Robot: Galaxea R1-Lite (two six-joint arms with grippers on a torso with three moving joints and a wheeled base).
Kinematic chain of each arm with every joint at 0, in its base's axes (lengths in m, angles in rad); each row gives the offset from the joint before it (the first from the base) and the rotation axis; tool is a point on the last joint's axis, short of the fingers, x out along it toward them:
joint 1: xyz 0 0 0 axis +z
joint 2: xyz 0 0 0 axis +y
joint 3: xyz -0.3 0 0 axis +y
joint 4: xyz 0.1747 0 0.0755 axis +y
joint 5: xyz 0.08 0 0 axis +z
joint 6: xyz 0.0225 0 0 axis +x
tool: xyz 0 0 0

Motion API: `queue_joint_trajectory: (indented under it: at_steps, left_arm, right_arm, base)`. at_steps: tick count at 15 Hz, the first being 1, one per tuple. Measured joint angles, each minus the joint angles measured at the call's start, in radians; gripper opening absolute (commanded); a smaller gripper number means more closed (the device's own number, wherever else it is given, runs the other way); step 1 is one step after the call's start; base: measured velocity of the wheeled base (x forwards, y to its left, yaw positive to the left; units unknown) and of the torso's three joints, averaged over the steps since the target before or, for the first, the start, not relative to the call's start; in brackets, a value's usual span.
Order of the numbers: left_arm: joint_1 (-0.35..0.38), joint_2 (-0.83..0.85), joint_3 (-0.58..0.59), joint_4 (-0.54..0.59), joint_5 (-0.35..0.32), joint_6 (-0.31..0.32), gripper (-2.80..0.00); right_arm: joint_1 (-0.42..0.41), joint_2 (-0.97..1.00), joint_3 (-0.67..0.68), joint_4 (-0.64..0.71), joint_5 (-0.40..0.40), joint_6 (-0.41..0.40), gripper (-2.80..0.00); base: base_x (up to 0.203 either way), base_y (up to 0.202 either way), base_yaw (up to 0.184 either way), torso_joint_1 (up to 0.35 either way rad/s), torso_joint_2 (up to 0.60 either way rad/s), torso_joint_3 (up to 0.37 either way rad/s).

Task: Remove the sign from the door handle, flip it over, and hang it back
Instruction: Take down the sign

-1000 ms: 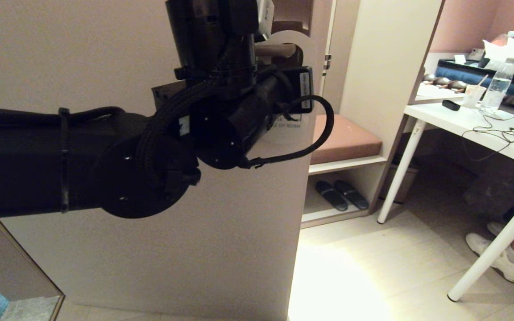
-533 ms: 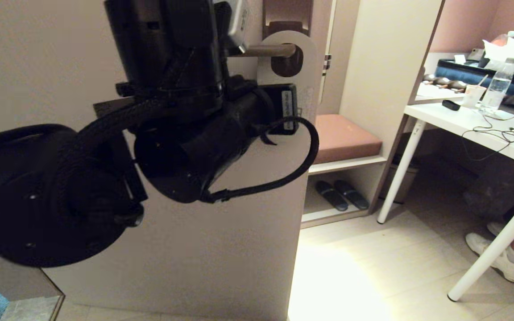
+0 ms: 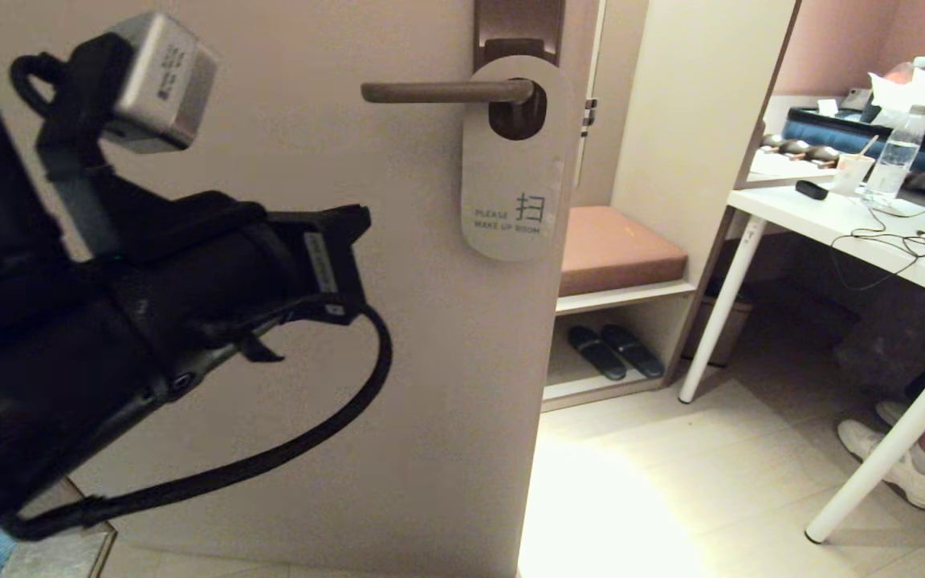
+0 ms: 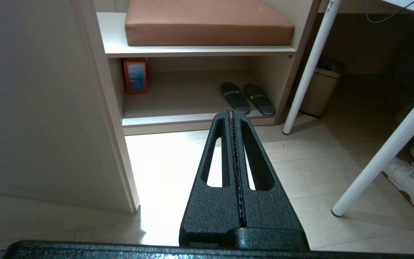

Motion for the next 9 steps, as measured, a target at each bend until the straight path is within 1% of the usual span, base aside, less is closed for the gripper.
queue_joint_trajectory:
  at_steps: [4,6,7,9]
  left_arm:
    - [0.013,-0.106,0.142,-0.001,-0.010,-0.041,-2.80]
    - [0.031,-0.158,0.240,0.000,-0.027,-0.057,-2.80]
    - [0.068,-0.192,0.300,-0.001,-0.049,-0.057,-2.80]
    - [0.186,-0.283,0.427,-0.003,-0.132,-0.048,-2.80]
  right_arm:
    - [0.000,0.000,0.000,0.000,0.000,0.000,-2.80]
    - [0.000,0.000,0.000,0.000,0.000,0.001,-2.80]
    - [0.000,0.000,0.000,0.000,0.000,0.001,-2.80]
    - [0.000,0.000,0.000,0.000,0.000,0.001,-2.80]
  base:
    - [0.000,0.000,0.000,0.000,0.00,0.000]
    - [0.000,0.000,0.000,0.000,0.00,0.000]
    - [0.000,0.000,0.000,0.000,0.00,0.000]
    - [0.000,0.000,0.000,0.000,0.00,0.000]
